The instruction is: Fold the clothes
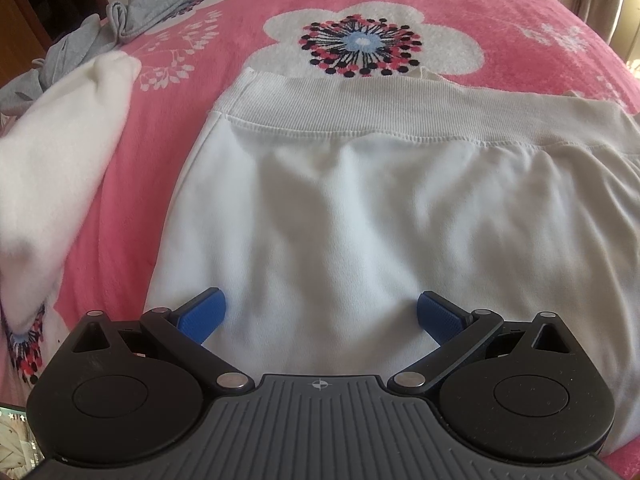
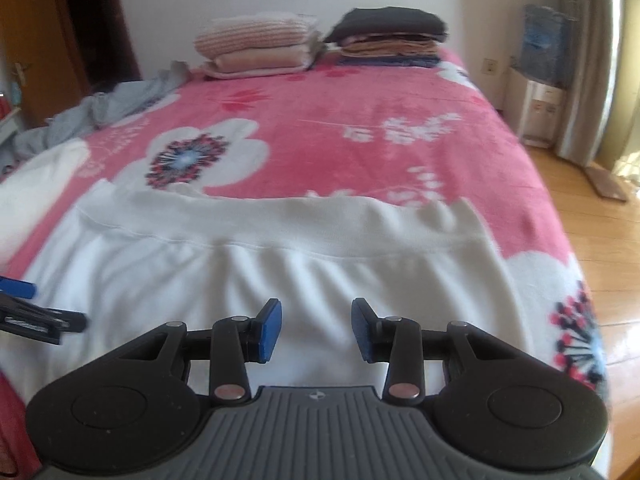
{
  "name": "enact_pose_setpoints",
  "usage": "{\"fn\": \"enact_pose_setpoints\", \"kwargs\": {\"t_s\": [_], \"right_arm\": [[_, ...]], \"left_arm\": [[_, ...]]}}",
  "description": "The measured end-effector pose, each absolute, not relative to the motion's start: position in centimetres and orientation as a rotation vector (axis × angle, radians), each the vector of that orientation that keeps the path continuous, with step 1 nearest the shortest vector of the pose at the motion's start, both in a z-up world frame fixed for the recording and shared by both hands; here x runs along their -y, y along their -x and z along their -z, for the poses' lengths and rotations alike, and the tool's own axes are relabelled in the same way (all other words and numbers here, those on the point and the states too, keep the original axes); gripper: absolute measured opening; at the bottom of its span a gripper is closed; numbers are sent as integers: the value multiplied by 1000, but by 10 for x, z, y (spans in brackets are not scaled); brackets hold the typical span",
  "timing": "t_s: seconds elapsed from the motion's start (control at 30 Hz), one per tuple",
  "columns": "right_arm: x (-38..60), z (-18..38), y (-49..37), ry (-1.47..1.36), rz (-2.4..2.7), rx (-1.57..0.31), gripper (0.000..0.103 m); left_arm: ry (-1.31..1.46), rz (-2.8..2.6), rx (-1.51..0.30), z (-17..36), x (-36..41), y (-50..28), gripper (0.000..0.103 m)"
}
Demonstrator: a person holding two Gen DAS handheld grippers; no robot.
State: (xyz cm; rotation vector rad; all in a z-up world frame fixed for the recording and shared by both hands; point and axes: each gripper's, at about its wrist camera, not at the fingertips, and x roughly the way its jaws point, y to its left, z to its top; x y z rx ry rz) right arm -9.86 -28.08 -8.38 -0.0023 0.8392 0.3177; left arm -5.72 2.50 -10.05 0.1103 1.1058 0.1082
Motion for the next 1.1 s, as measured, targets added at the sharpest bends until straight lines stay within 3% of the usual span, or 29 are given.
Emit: {"fn": "enact_pose_setpoints", "kwargs": {"t_s": [0.6, 0.67, 0.73, 0.77, 1.1], "right_arm": [[231, 115, 59, 82, -432, -876, 43], [228, 116, 60, 90, -448, -881, 50], [225, 116, 61, 97, -464, -885, 71], [222, 116, 62, 103, -459, -884, 74], [210, 105, 71, 110, -402, -854, 76]], "left_arm": [[-80, -104, -1080, 102, -28, 59, 103], [-70, -105, -1077, 102, -29, 59, 103], [-60, -106, -1075, 102, -30, 59, 103], [-57, -105, -1073, 102, -30, 59, 103], [-57, -90, -1059, 102, -33, 61, 103]]}}
